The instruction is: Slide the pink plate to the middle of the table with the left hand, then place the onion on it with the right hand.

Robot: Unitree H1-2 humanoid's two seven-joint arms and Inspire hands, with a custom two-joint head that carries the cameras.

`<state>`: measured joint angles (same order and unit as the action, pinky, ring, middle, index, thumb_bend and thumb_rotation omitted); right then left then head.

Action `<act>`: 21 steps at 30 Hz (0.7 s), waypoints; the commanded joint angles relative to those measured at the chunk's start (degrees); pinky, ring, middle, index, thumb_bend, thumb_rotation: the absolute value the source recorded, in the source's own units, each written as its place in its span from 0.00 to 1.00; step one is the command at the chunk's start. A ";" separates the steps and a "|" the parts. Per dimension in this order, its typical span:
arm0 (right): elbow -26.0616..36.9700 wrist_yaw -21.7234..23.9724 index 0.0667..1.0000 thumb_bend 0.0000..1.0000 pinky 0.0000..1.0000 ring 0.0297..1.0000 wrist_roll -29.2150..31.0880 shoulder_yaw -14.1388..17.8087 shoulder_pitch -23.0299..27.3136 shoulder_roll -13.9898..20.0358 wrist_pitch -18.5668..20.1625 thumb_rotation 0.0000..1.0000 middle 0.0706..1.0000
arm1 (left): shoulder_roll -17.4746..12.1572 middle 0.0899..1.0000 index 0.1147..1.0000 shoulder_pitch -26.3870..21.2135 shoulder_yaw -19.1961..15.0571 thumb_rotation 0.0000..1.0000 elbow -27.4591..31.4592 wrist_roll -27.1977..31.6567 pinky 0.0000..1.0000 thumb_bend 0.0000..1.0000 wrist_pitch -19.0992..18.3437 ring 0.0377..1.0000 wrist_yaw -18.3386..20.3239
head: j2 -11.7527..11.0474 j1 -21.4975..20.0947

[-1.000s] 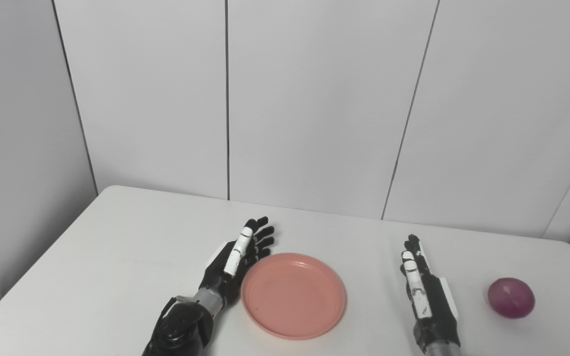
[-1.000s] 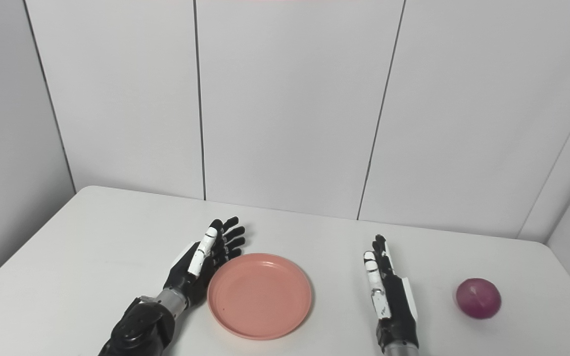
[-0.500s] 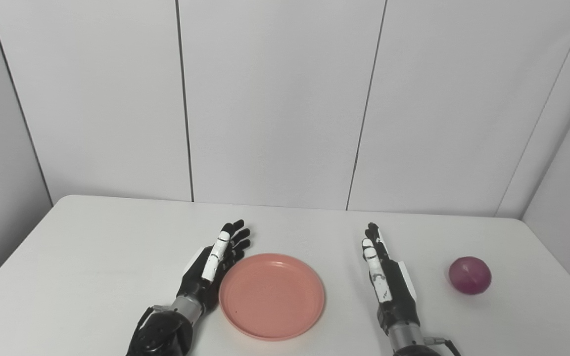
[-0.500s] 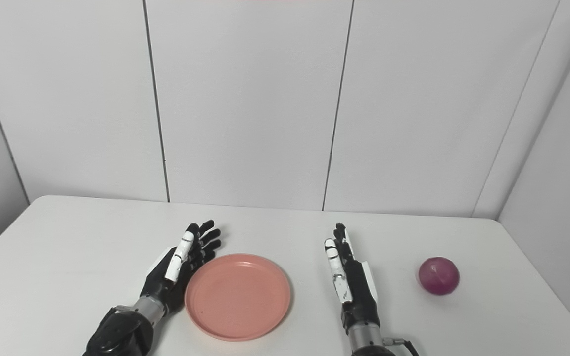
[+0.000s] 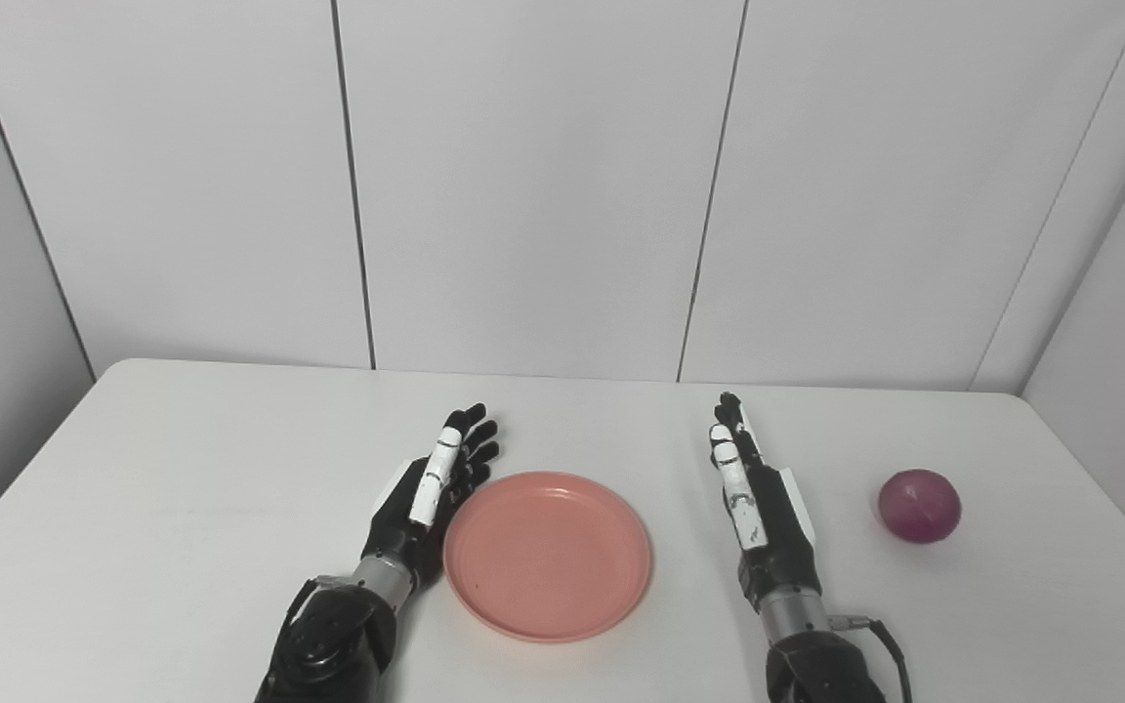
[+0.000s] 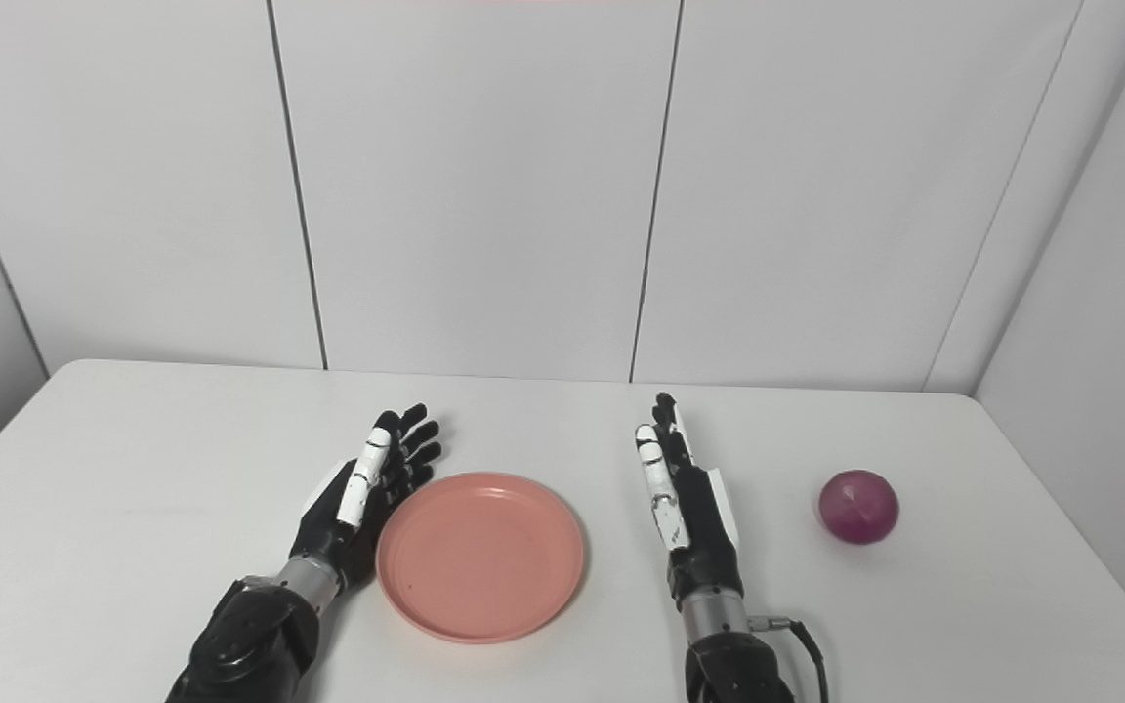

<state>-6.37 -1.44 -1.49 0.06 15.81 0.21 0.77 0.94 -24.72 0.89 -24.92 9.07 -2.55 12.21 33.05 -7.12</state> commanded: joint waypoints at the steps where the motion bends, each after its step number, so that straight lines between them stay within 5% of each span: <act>1: 2.20 -0.28 0.99 0.60 1.00 0.99 -0.06 0.09 2.47 -0.27 -1.21 0.97 1.00 | 0.29 0.97 0.97 -2.03 0.31 1.00 1.73 -0.73 1.00 0.65 1.24 0.97 -0.39 | 0.15 0.07; 21: 2.73 -0.92 0.98 0.61 1.00 0.98 -1.27 0.06 2.63 -0.50 -0.32 0.98 0.99 | 2.62 0.99 0.98 -0.94 0.73 1.00 3.65 -1.18 1.00 0.63 2.10 0.99 -2.61 | 0.11 -1.49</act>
<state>-5.64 -2.08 -2.80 0.05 15.83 0.04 0.86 3.02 -23.58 1.63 -22.69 8.11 -2.52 9.87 33.13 -8.70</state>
